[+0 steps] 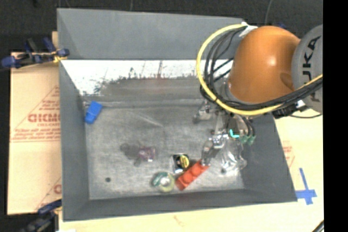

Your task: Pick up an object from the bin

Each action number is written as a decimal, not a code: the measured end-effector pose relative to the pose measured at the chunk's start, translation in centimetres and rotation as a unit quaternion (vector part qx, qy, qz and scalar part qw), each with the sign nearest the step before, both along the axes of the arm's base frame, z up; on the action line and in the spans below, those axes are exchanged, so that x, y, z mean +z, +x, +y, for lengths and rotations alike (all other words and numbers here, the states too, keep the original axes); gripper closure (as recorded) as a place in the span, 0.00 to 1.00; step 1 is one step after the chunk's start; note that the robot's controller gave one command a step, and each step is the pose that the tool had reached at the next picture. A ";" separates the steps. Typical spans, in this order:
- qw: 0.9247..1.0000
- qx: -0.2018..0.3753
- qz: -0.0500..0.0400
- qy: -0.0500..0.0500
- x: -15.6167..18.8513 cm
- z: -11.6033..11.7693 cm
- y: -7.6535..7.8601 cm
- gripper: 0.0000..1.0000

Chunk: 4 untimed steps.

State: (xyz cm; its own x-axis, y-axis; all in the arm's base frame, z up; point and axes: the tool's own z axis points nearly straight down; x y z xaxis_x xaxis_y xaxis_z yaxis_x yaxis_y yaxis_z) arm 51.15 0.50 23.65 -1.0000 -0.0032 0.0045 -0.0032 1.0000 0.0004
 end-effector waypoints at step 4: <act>0.994 0.108 -0.004 0.000 -14.4 0.4 -0.1 1.00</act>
Offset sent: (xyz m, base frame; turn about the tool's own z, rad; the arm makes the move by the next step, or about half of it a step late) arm 0.0050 -0.0185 -0.1614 -0.0254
